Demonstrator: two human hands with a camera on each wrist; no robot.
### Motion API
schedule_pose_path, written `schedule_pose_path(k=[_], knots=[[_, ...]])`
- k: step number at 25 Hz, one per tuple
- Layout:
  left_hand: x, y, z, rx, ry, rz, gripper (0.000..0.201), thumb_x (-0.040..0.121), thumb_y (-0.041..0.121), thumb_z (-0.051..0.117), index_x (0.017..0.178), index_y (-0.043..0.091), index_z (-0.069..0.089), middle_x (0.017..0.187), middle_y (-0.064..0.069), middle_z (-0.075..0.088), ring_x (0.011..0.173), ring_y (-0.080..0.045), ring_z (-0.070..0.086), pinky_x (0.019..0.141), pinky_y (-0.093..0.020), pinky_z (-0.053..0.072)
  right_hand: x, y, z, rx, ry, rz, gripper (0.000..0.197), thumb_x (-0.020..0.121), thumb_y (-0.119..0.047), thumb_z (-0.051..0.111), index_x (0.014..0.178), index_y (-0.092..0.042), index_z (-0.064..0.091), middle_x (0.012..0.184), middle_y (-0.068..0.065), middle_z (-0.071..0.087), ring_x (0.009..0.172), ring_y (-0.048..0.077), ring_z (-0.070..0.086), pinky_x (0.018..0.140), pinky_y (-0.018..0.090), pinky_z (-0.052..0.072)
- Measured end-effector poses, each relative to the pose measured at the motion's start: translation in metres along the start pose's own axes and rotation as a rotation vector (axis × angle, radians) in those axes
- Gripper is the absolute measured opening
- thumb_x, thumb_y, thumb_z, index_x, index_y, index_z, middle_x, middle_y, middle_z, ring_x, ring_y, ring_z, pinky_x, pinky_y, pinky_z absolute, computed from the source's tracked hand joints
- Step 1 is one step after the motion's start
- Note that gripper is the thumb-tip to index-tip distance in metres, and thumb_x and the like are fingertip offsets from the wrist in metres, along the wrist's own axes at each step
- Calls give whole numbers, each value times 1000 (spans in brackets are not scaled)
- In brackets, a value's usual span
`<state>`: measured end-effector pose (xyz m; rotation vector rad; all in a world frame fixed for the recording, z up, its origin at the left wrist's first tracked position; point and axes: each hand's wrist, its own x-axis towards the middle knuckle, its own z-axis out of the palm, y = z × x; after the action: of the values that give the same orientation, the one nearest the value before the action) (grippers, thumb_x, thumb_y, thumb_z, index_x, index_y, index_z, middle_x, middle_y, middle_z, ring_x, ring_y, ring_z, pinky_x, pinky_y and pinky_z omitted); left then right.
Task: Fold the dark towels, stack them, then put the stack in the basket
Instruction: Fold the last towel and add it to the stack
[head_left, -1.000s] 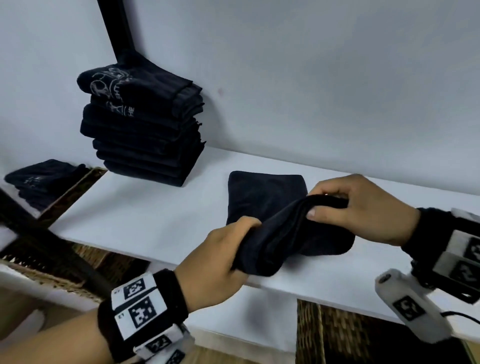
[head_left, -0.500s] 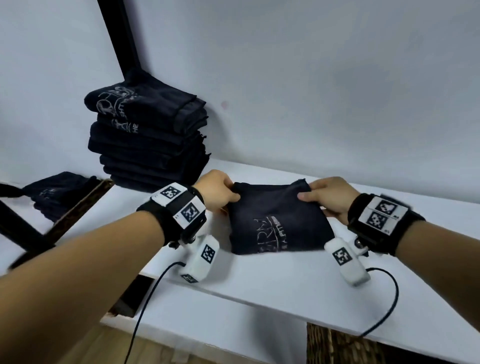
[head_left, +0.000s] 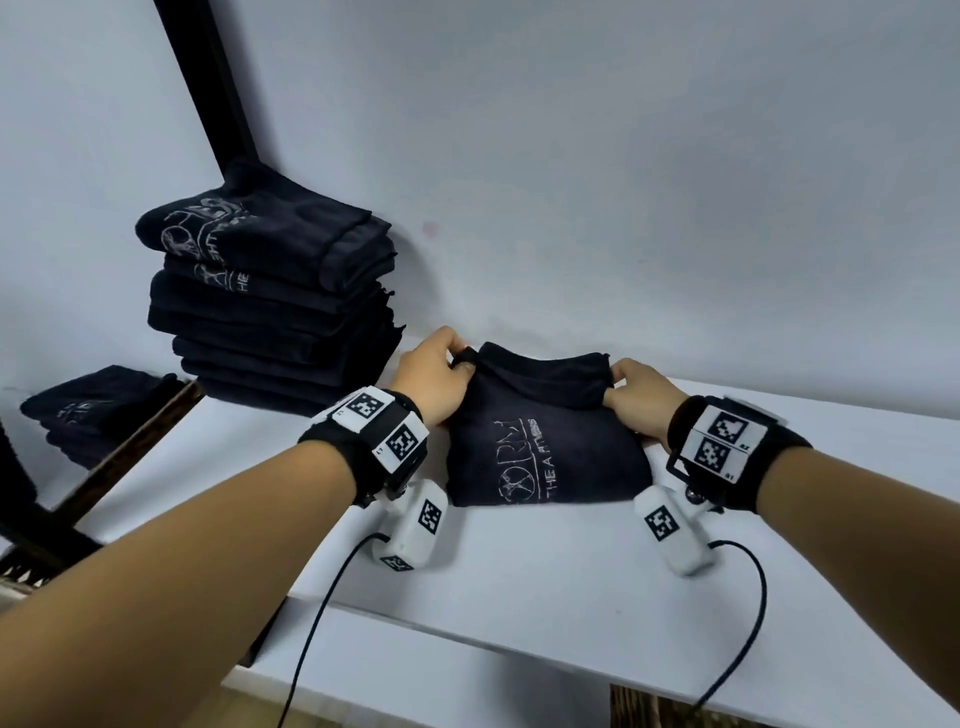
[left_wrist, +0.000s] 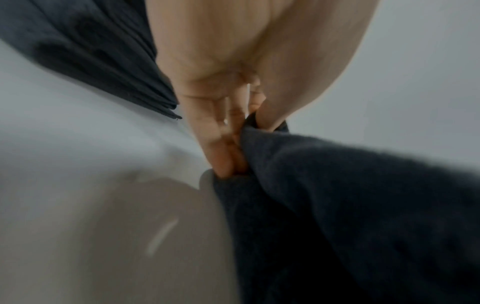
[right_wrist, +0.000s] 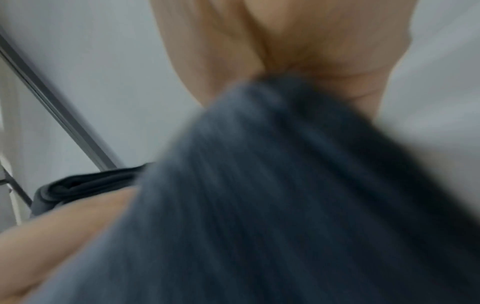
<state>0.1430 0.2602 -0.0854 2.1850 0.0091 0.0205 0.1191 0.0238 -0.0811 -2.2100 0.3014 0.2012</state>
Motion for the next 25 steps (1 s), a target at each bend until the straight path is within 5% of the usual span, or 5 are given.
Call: schedule_pose_path(k=[7, 11, 15, 21, 25], knots=[[-15, 4, -8, -13, -211, -345, 23, 83, 22, 71, 84, 3, 57, 84, -13, 66, 70, -27, 65, 65, -34, 56, -13, 4, -10, -4, -8, 223, 24, 80, -23, 74, 74, -6, 58, 58, 8, 57, 45, 20, 56, 44, 22, 48], [-26, 8, 1, -347, -292, -482, 25, 81, 13, 70, 101, 2, 60, 94, -16, 67, 81, -33, 65, 68, -36, 48, -19, 11, -18, 220, -245, 445, 28, 71, -30, 80, 86, -15, 61, 70, 4, 58, 50, 15, 48, 49, 19, 34], [-37, 15, -9, -296, -322, -437, 37, 81, 21, 64, 113, 4, 58, 89, -10, 67, 71, -25, 63, 61, -29, 48, -40, 0, -16, 276, -442, 458, 29, 83, -28, 66, 106, -11, 69, 89, 10, 75, 79, 25, 71, 74, 34, 57], [-13, 63, -117, -345, -101, -159, 34, 82, 18, 62, 112, 5, 56, 105, -20, 68, 91, -35, 68, 76, -49, 58, -41, -98, -15, 615, -419, 52, 49, 75, -22, 70, 123, -13, 66, 123, 9, 68, 118, 29, 61, 108, 45, 41], [32, 114, -221, 190, 367, 101, 38, 88, 25, 59, 119, 5, 51, 110, -12, 61, 98, -28, 60, 76, -31, 48, -16, -202, 4, 796, -426, -149, 34, 83, -21, 70, 116, -14, 66, 105, 5, 72, 94, 21, 69, 84, 32, 58]])
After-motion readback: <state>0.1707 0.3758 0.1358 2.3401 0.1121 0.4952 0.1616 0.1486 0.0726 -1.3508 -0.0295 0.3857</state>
